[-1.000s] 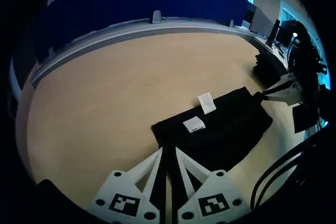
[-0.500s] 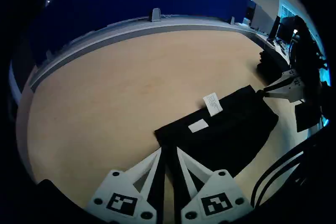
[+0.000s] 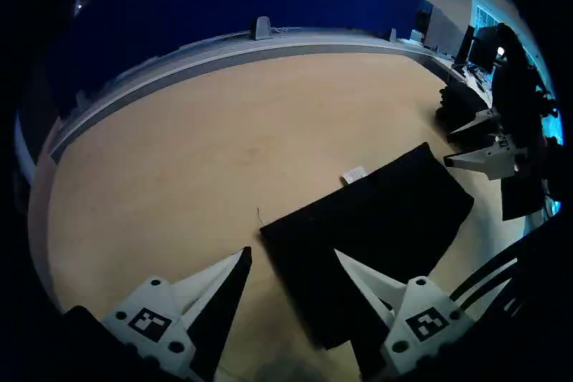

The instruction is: Fold towel

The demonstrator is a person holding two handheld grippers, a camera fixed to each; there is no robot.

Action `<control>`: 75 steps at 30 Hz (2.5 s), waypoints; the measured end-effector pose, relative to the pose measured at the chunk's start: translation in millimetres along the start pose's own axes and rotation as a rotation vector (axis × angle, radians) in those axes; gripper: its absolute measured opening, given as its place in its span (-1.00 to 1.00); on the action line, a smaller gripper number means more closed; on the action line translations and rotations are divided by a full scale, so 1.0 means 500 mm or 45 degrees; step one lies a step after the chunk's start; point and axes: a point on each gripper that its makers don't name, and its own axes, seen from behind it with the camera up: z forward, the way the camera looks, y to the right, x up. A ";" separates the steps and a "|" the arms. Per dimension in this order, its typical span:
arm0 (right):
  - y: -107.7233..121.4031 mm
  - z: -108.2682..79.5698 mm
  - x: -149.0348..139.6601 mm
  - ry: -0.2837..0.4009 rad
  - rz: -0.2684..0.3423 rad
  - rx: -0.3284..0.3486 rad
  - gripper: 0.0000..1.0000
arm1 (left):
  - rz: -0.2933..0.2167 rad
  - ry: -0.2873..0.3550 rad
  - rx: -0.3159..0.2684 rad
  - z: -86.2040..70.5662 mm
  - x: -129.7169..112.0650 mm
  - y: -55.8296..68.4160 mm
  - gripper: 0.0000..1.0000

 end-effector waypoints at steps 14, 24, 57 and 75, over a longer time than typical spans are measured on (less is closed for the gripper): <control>-0.010 -0.034 -0.020 0.001 0.005 0.034 1.00 | -0.017 0.023 0.010 -0.029 0.000 0.004 0.95; -0.025 -0.068 -0.050 0.001 0.007 0.051 1.00 | -0.061 0.035 0.063 -0.079 -0.022 -0.008 0.95; -0.074 -0.125 -0.158 -0.122 -0.214 0.182 0.93 | -0.197 0.053 0.229 -0.230 -0.163 -0.018 0.95; -0.086 -0.109 -0.182 -0.230 -0.377 0.256 0.50 | -0.369 0.034 0.342 -0.350 -0.296 -0.024 0.95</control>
